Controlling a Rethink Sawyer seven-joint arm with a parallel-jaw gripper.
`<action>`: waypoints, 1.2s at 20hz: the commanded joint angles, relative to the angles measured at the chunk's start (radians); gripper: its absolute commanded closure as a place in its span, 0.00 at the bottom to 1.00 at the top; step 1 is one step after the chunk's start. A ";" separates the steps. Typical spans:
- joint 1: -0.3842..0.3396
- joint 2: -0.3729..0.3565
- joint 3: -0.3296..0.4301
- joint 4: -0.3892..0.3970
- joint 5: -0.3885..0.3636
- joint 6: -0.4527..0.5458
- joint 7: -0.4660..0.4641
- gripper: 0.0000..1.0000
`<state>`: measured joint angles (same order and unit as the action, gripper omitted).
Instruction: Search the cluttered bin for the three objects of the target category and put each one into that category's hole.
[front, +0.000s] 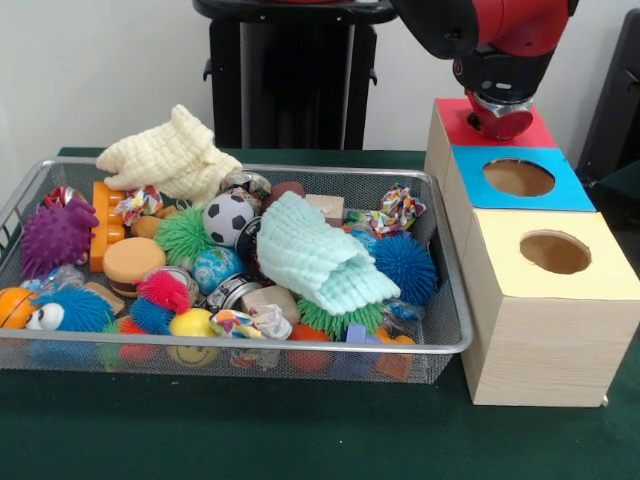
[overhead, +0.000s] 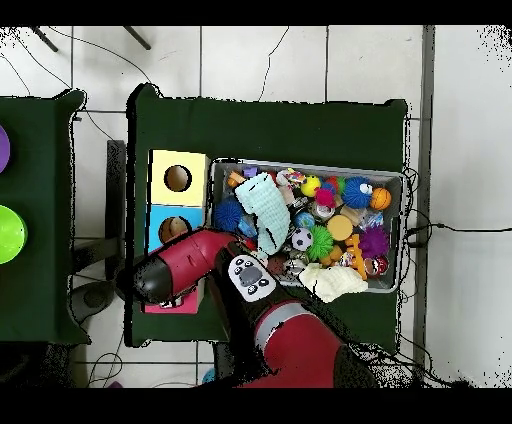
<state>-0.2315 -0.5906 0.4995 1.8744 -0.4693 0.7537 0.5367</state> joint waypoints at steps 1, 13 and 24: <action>0.023 0.003 -0.071 -0.038 0.028 -0.016 0.271 1.00; 0.097 -0.021 -0.095 -0.047 0.096 -0.010 0.309 1.00; 0.053 0.025 -0.125 -0.058 0.098 -0.051 0.212 1.00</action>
<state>-0.1498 -0.6267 0.4078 1.8691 -0.3846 0.7334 0.5367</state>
